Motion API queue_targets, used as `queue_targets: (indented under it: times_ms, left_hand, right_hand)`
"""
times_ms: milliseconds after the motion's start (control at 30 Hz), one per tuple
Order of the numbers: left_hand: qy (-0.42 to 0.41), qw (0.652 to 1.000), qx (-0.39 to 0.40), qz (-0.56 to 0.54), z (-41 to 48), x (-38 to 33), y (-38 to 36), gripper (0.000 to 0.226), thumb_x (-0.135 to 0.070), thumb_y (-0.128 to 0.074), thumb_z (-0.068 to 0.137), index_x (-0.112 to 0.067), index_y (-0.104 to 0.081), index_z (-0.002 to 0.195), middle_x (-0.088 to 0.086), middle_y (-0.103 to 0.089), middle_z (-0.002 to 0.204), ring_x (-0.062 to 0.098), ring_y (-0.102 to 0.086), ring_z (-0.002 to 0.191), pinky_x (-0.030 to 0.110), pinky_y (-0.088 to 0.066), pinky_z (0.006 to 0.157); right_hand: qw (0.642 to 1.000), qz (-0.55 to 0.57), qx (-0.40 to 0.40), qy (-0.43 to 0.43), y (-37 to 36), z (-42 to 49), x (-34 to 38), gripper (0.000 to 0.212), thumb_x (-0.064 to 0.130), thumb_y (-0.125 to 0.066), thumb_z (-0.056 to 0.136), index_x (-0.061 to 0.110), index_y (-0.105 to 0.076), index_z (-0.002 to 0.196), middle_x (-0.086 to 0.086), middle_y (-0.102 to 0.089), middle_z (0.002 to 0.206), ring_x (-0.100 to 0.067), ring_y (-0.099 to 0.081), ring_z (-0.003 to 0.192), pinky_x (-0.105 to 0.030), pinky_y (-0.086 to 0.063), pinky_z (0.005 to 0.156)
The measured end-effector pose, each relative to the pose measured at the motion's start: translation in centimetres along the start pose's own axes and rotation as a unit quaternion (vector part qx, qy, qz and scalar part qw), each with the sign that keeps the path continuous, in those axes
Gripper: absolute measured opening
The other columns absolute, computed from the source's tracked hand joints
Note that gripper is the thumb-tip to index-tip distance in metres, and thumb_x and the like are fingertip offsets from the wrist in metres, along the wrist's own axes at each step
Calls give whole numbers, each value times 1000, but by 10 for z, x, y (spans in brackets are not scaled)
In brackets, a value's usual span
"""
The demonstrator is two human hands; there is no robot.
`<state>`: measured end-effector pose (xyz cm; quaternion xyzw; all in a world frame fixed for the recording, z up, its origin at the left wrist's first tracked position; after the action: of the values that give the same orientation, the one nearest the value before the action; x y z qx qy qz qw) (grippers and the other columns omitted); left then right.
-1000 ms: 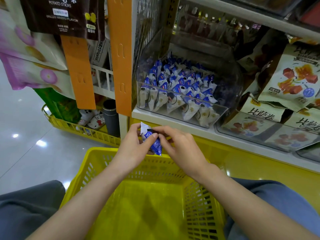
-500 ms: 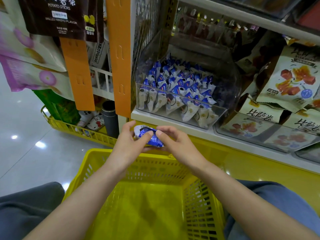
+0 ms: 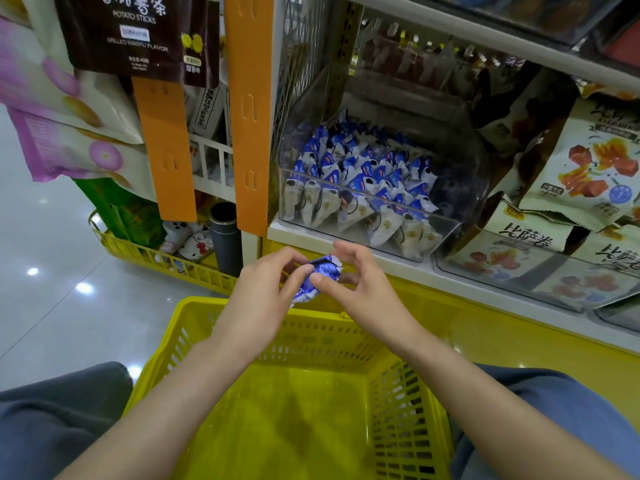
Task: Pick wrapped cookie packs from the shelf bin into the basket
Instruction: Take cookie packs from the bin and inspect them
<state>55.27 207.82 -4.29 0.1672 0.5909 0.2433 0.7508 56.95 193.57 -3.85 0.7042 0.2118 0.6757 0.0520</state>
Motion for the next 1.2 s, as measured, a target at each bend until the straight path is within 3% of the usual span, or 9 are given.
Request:
queue_targets:
  times_ms: [67, 133, 233, 433, 600, 700, 933, 1033, 1200]
  left_hand:
    - [4, 1000, 5, 3, -2, -2, -2, 11, -24, -50, 94, -23, -60, 89, -16, -57, 69, -8, -55, 73, 7, -40, 55]
    - [13, 1000, 15, -8, -2, -3, -4, 15, -22, -48, 95, -18, -60, 88, -12, -55, 63, -8, -53, 63, 9, -38, 52]
    - [51, 996, 48, -50, 1, -4, -6, 21, -24, -44, 97, -16, -60, 86, -7, -55, 64, -1, -50, 57, 14, -36, 50]
    - [162, 931, 151, -290, -1, -16, -14, 19, -25, -41, 96, -18, -56, 106, 2, -62, 96, 11, -60, 83, 29, -53, 72]
    - [154, 921, 144, -327, 2, -21, -12, 25, -16, -47, 94, -8, -52, 117, 6, -60, 101, 8, -61, 79, 27, -57, 66]
    - [189, 903, 126, -364, 4, -18, -8, 29, -20, -40, 97, -6, -51, 120, 14, -62, 109, 18, -65, 85, 33, -58, 70]
    - [173, 908, 168, -342, 0, -16, -12, 23, -23, -54, 90, -12, -58, 110, 6, -69, 99, 11, -66, 82, 29, -56, 73]
    - [139, 924, 189, -302, -1, -18, -14, 22, -16, -60, 87, -18, -58, 109, -2, -69, 101, -2, -65, 79, 14, -50, 59]
    - [126, 935, 194, -271, 0, -17, -15, 25, -9, -56, 90, -17, -53, 113, 1, -66, 109, 2, -63, 88, 13, -50, 70]
  right_hand:
    - [999, 31, 11, -37, -2, 2, -2, 55, 28, -68, 81, 18, -44, 129, 3, -54, 124, -13, -62, 100, -28, -52, 88]
    - [997, 60, 21, -50, -2, 3, -1, 45, 23, -66, 83, 16, -48, 124, -4, -61, 118, -18, -64, 97, -35, -54, 86]
    - [996, 85, 21, -34, 0, 4, 3, 31, 20, -66, 83, 21, -51, 110, 0, -63, 107, -17, -65, 86, -32, -56, 74]
    - [989, 107, 28, -94, 7, 4, -2, 37, 34, -60, 85, 13, -55, 114, -7, -64, 107, -6, -64, 73, -17, -52, 57]
    - [978, 156, 89, -104, 14, 3, 4, 50, 48, -35, 91, 11, -61, 113, -7, -67, 103, -17, -65, 88, -23, -56, 70]
    - [990, 116, 63, -57, 22, 5, 11, 36, 29, -36, 99, 7, -57, 117, -12, -66, 109, -16, -66, 87, -26, -57, 70]
    - [994, 100, -1, -42, 26, 7, 12, 29, 21, -47, 95, -3, -64, 97, -8, -67, 82, -4, -64, 64, -18, -53, 55]
    - [996, 82, -29, -15, 28, 7, 15, 24, 18, -54, 92, 0, -67, 86, -4, -67, 69, -1, -59, 53, -14, -47, 47]
    - [998, 33, -60, 10, 30, 9, 18, 18, 18, -60, 88, 7, -67, 76, -5, -68, 67, -5, -60, 55, -16, -49, 48]
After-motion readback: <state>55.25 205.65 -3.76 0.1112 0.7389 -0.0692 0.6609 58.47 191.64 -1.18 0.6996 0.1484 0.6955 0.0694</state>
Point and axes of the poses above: each hand's wrist, its own z-axis towards the middle knuckle, its own y-axis out of the back of the hand, x = y × z, the point moved 3 cm from there along z, towards the middle knuckle
